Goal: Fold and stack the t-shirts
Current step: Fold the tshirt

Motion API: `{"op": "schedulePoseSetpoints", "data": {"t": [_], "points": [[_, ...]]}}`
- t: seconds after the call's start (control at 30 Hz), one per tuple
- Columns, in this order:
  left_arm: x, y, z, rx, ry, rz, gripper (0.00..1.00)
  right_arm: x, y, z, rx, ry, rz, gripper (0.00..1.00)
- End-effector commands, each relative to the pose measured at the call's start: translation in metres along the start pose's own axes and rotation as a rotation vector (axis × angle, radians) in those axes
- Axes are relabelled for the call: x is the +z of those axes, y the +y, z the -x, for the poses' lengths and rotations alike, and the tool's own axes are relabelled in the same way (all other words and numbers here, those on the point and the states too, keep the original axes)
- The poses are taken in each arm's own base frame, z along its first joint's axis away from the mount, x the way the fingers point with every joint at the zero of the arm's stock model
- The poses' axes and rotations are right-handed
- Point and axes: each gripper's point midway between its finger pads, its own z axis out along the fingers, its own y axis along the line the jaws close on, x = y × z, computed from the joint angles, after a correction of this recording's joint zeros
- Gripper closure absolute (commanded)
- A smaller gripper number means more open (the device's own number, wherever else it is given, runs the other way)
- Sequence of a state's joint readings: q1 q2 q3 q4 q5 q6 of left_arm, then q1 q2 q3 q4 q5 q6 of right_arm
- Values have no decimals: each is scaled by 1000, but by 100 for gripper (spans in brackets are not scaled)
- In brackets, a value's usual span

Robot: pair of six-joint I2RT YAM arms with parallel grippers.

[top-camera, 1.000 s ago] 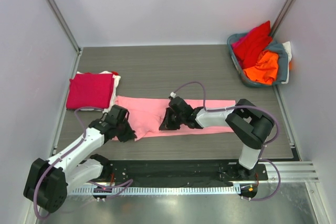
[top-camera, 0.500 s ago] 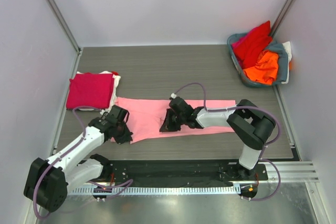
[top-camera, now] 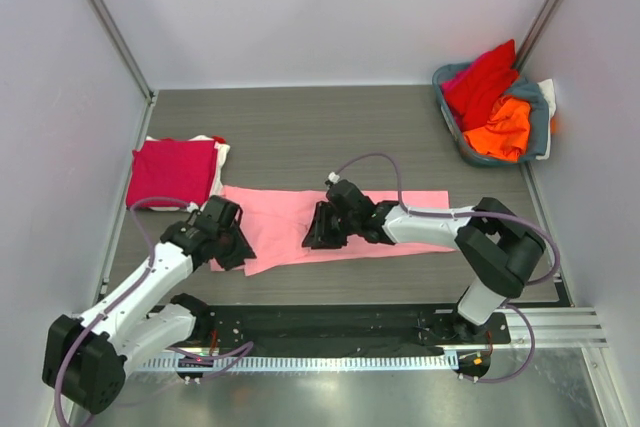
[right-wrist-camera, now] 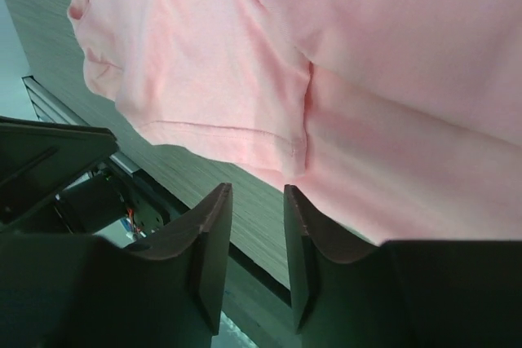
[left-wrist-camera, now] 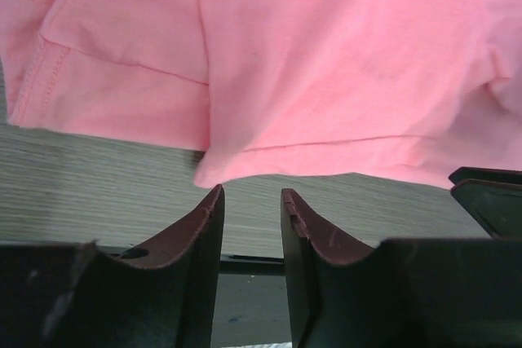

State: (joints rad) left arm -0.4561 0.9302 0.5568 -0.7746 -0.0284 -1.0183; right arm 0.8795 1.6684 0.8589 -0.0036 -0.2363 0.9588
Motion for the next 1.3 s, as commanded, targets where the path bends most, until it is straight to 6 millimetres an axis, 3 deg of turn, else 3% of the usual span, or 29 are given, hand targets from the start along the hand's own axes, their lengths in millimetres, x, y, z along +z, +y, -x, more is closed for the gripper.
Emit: {"op": "schedulePoseSetpoints", "data": {"t": [0.0, 0.17, 0.23, 0.27, 0.33, 0.4, 0.5, 0.57, 0.63, 0.67, 0.8, 0.87, 0.9, 0.97, 1.13, 1.17, 1.27], "points": [[-24, -25, 25, 27, -79, -59, 64, -20, 15, 19, -69, -72, 7, 65], [-42, -42, 50, 52, -184, -105, 46, -48, 22, 34, -172, -168, 7, 66], [-49, -49, 59, 64, -232, -143, 31, -61, 21, 41, -204, -227, -3, 65], [-50, -50, 63, 64, -253, -148, 14, -78, 31, 48, -238, -279, 27, 65], [-54, -53, 69, 50, -288, -160, 0, -97, 30, 62, -261, -379, 3, 63], [-56, -56, 76, 37, -322, -173, 0, -123, 31, 69, -296, -458, 0, 55], [-55, -69, 79, 36, -327, -225, 0, -146, 9, 78, -303, -560, -90, 38], [-52, -75, 79, 32, -314, -243, 0, -167, -12, 85, -296, -639, -167, 37], [-44, -81, 79, 29, -291, -240, 0, -185, -27, 90, -281, -694, -226, 46], [-46, -86, 81, 32, -290, -244, 1, -193, -46, 93, -266, -717, -314, 53], [-37, -94, 89, 47, -277, -207, 4, -214, -79, 95, -233, -747, -457, 67], [-29, -95, 92, 54, -276, -179, 8, -209, -94, 89, -240, -702, -506, 74], [-28, -97, 95, 57, -285, -180, 12, -207, -100, 88, -230, -686, -525, 87], [-21, -95, 100, 49, -293, -143, 20, -197, -119, 81, -193, -626, -592, 99], [-7, -85, 112, 41, -334, -46, 46, -190, -154, 81, -87, -570, -673, 99], [-3, -85, 115, 43, -336, -25, 58, -190, -158, 82, -80, -572, -682, 99], [5, -85, 122, 49, -351, 16, 77, -193, -167, 91, -62, -599, -714, 99]]}}
